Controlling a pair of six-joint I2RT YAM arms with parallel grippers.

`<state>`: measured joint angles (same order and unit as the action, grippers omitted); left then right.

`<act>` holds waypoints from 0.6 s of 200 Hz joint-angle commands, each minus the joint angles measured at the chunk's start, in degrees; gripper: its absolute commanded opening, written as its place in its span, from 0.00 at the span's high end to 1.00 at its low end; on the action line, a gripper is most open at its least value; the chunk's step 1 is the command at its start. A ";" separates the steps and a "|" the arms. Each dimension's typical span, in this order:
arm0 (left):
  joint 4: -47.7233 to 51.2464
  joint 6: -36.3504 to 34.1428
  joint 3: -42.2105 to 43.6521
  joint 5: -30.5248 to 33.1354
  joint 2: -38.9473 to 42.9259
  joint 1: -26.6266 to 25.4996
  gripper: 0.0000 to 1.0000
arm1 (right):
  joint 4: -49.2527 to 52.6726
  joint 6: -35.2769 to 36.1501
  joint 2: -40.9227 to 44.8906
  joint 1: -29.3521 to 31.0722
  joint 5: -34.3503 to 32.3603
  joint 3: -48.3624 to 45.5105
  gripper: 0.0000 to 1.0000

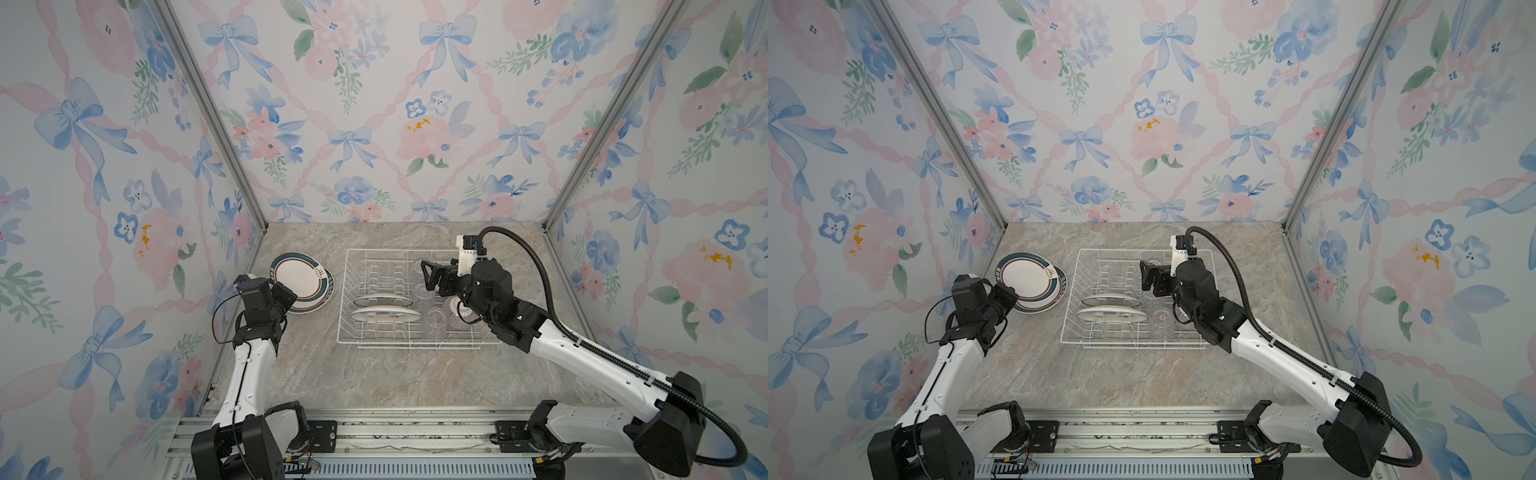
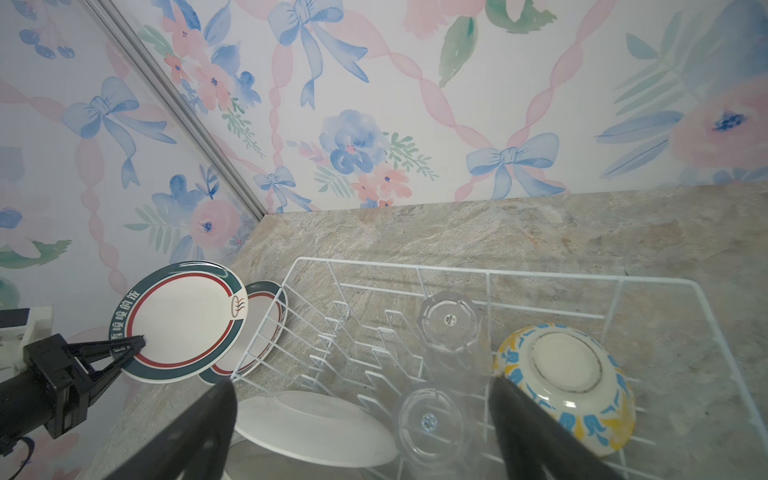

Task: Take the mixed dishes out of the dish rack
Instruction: 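Carry the plate off the rack with left gripper while right gripper withdraws, then lower the plate onto the first rimmed plate with the left gripper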

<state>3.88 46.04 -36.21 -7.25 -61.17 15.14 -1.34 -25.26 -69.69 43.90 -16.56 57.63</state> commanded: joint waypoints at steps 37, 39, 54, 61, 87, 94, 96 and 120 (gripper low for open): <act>-6.21 0.55 -3.18 -10.70 -11.80 5.87 1.00 | 4.58 1.16 2.90 -1.32 -2.84 -2.37 0.03; -6.37 0.54 -3.17 -10.62 -12.01 5.87 1.00 | 4.81 1.11 2.96 -1.31 -2.95 -2.35 0.03; -8.08 0.77 -2.45 -10.25 -12.57 5.78 1.00 | 5.65 1.56 3.39 -1.39 -3.13 -2.56 0.03; -9.37 1.16 -1.83 -10.37 -12.68 5.79 1.00 | 5.80 1.80 3.63 -1.45 -3.34 -2.69 0.03; -10.27 0.98 -1.72 -10.86 -13.51 5.69 1.00 | 7.58 1.88 4.18 -1.63 -4.17 -2.72 0.03; -10.37 1.13 -1.68 -10.73 -13.75 5.69 1.00 | 7.75 1.85 4.34 -1.65 -4.27 -2.85 0.03; -10.45 1.11 -1.67 -10.70 -13.83 5.69 1.00 | 7.76 1.83 4.38 -1.63 -4.27 -2.89 0.03; -11.57 1.95 -1.34 -11.26 -14.83 5.78 1.00 | 8.54 1.53 4.65 -1.71 -4.12 -2.72 0.03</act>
<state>-3.62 46.72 -37.36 -16.62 -75.00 20.84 4.78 -24.36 -66.46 42.72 -19.51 55.48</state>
